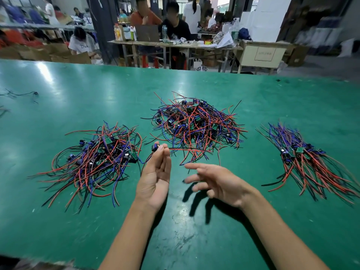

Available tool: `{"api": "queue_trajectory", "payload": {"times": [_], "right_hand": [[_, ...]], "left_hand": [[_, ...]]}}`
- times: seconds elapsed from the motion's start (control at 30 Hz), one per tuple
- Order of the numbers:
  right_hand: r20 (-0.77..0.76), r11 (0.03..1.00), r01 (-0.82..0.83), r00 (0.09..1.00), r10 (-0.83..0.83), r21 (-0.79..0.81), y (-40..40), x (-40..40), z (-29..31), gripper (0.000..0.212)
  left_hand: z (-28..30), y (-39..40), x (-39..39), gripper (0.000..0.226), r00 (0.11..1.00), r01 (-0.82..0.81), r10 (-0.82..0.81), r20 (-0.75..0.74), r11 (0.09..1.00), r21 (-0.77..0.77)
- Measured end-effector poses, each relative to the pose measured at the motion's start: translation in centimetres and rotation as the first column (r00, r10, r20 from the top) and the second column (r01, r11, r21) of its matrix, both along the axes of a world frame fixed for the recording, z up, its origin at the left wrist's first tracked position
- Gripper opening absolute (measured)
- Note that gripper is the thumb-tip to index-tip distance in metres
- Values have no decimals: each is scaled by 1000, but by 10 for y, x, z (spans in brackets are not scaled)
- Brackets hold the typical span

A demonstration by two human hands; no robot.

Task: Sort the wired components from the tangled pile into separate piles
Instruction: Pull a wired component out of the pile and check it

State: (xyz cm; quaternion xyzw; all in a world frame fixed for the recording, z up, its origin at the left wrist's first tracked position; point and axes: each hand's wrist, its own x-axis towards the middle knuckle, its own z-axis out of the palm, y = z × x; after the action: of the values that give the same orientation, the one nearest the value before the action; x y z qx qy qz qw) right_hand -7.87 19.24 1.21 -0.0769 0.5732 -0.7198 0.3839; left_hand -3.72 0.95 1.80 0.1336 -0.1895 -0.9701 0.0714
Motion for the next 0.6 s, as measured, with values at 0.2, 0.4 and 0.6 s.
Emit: {"api": "queue_trajectory", "payload": {"times": [0.2,0.4,0.6], "right_hand": [[-311,972,223,921,-236,-76,-36,21,-8,34],[-285,831,511,781,-556,-220,-34,16,-3,23],[-208,816,548,790,-577,-182,-17,2,6,24]], "left_hand": [[-7,9,-1,41,994,-99,81,-68,935,-341],[-9,18,1,22,987,-155,97,-126,755,-637],[-22,20,2,42,952,-281,-52,-303,256,-925]]}}
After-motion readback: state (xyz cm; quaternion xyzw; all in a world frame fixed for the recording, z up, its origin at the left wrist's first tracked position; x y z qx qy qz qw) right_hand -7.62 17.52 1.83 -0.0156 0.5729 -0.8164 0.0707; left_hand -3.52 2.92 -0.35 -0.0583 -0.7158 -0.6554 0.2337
